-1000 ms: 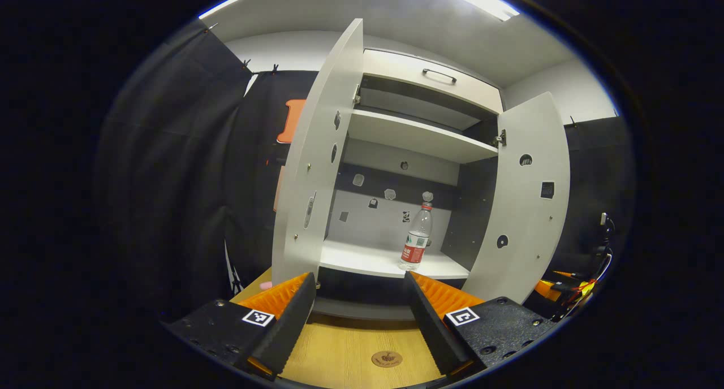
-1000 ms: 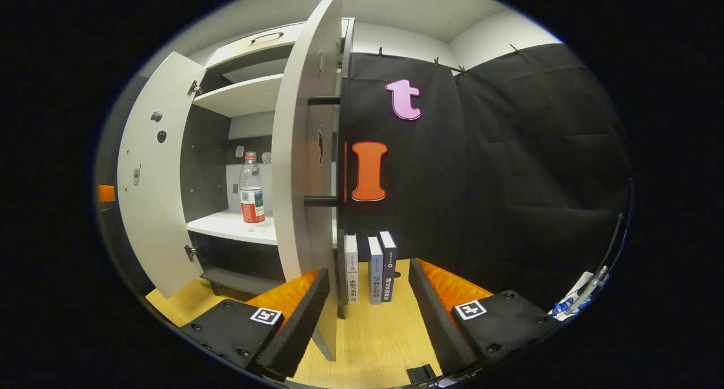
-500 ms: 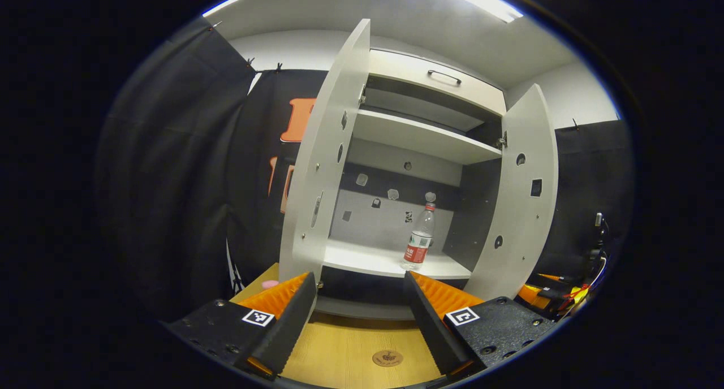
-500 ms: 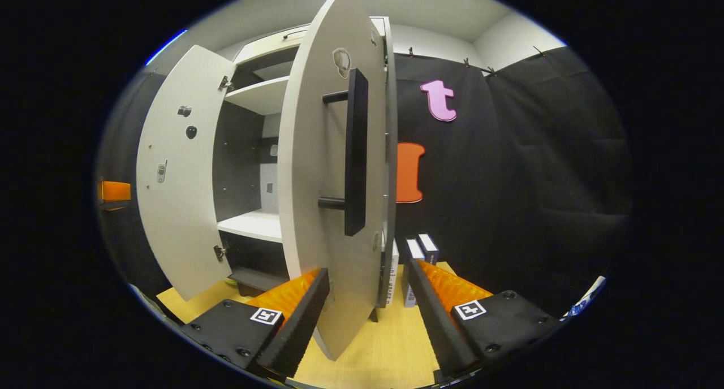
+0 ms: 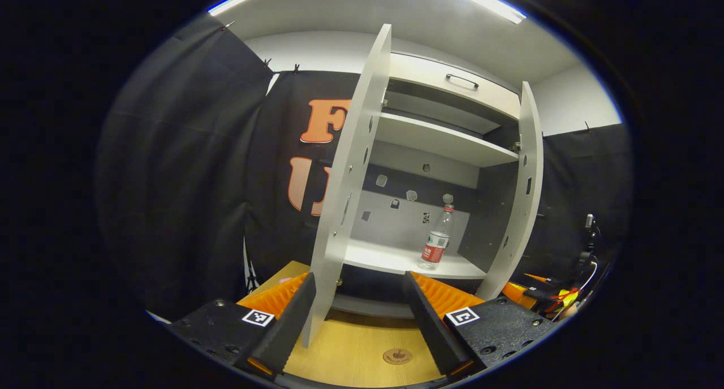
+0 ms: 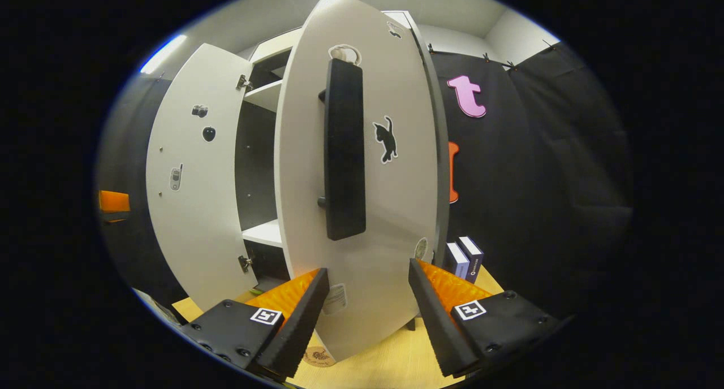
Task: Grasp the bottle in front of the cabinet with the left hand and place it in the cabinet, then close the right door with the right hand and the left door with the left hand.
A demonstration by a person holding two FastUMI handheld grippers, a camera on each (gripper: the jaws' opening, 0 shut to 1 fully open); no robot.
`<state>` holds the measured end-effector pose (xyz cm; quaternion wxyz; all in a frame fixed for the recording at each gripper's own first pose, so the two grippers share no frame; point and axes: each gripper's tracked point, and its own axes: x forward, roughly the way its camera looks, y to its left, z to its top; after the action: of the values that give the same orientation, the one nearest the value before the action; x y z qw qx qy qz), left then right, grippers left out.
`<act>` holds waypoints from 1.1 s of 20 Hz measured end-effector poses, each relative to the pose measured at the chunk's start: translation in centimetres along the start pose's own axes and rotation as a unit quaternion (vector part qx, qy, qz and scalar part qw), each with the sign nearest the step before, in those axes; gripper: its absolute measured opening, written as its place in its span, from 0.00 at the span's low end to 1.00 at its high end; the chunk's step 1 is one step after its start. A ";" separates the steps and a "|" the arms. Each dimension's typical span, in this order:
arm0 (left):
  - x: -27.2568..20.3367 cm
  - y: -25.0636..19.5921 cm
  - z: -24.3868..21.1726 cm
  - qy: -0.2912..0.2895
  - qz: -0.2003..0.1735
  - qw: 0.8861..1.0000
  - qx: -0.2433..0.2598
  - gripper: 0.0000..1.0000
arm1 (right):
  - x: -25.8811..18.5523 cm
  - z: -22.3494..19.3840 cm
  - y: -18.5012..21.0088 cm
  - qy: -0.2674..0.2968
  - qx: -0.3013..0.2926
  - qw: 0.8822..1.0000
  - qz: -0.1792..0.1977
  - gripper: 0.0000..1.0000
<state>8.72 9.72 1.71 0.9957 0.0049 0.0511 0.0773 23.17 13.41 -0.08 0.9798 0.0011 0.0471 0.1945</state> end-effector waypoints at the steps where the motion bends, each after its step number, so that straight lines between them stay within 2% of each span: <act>1: -0.1 0.5 0.0 0.000 0.005 1.000 0.001 0.95 | 1.0 -0.1 0.5 0.001 -0.002 1.000 0.005 0.95; 4: -0.6 1.6 -0.1 0.000 0.019 1.000 -0.001 0.95 | 4.7 -0.4 2.0 -0.001 -0.001 1.000 0.020 0.95; 8: -0.9 3.1 0.0 -0.001 0.036 0.999 -0.003 0.95 | 8.8 -0.5 3.7 -0.001 -0.004 1.000 0.020 0.95; 16: -0.4 6.5 -0.6 0.005 0.075 0.997 -0.003 0.95 | 10.9 -0.3 4.0 -0.005 -0.010 1.000 0.011 0.95; 22: 1.6 9.0 -0.6 0.004 0.097 0.995 0.020 0.93 | 12.8 -0.3 4.4 -0.006 -0.015 1.000 0.008 0.95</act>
<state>8.81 18.83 1.07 0.9830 0.0298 0.0555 0.1726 33.24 22.30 -1.45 0.9782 -0.0119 0.0387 0.2035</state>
